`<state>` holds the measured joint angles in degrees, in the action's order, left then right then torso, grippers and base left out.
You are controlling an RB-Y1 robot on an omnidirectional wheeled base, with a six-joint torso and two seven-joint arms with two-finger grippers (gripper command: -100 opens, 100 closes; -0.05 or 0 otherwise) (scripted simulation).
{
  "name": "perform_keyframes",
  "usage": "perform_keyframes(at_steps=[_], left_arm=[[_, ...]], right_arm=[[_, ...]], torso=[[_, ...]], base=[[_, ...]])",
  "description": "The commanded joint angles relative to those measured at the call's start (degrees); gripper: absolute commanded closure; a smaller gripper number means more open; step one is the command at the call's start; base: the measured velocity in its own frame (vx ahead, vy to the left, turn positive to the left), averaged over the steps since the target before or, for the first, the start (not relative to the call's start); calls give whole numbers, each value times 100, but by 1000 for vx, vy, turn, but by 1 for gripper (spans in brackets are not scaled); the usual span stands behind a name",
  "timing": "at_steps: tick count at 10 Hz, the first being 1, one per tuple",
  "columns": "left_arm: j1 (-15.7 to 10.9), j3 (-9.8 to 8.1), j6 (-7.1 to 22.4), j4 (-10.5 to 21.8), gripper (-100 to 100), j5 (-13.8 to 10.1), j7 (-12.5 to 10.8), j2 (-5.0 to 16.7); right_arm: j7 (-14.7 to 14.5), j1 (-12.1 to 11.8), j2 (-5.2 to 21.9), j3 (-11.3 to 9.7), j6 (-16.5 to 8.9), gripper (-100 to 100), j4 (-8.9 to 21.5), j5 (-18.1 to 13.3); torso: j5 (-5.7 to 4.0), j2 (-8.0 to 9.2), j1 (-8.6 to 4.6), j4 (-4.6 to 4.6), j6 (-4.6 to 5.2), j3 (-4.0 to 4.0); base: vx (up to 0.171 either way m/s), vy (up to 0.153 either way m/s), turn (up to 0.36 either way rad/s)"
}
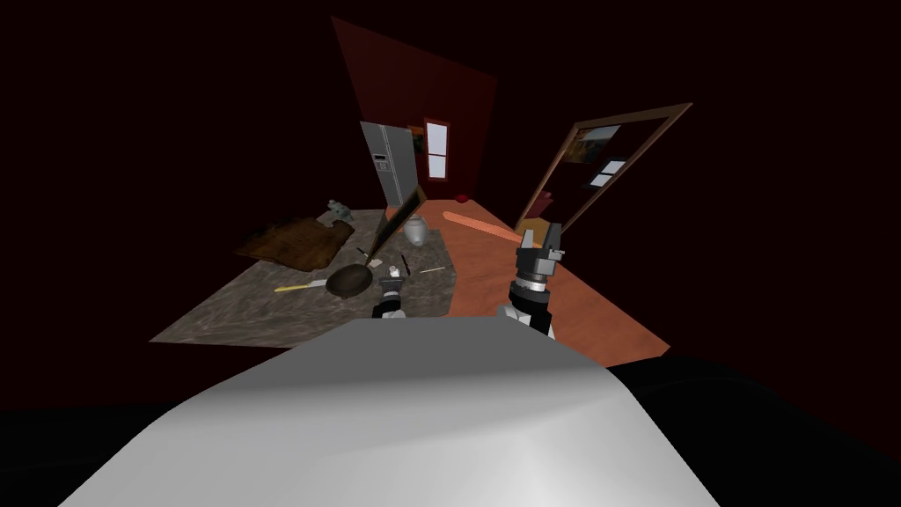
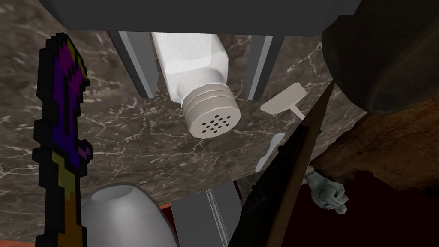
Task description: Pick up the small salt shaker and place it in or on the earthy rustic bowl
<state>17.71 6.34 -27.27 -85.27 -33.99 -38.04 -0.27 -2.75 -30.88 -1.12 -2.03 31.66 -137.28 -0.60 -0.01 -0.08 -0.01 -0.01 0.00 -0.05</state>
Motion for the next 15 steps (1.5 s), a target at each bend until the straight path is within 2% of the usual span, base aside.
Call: perform_keyframes(at_steps=[1, 4, 5, 6, 7, 8, 12, 15], left_arm=[[0, 0, 0, 0, 100, 0, 0, 0], [-1, -5, -6, -2, 100, 6, 12, 6], [0, -3, -3, -1, 0, 2, 5, 2], [0, -3, -3, -1, 100, 2, 4, 2], [0, -3, -2, -1, 0, -1, 0, -1], [3, -1, 40, -50, 100, -12, -28, 181], [23, -9, 273, -346, 100, -83, -189, 627], [50, -48, 537, -694, 100, -179, -391, 821]], right_arm=[[0, 0, 0, 0, 0, 0, 0, 0], [0, 0, 0, 0, 0, 0, 0, 0], [0, 0, 0, 0, 0, 0, 0, 0], [0, 0, 0, 0, 0, 0, 0, 0], [0, 0, 0, 0, 0, 0, 0, 0], [0, 0, 0, 0, 0, 0, 0, 0], [0, 1, 0, 0, 0, 0, 0, 0], [0, 1, 0, 0, 0, 0, 0, 0]], torso=[[0, 0, 0, 0, 0, 0], [8, 7, 8, 1, 3, 4], [4, 8, 5, 1, 2, 5], [3, 8, 3, 2, 2, 5], [1, 9, 1, 2, 2, 5], [0, 9, 0, 2, 3, 5], [-14, 22, -21, 2, 9, 12], [-15, 32, -23, 5, 10, 18]], base=[[0, 0, 0], [0, 0, 0], [0, 0, 0], [0, 0, 0], [0, 0, 0], [-9, -11, -20], [-35, -25, -32], [-68, -21, -37]])
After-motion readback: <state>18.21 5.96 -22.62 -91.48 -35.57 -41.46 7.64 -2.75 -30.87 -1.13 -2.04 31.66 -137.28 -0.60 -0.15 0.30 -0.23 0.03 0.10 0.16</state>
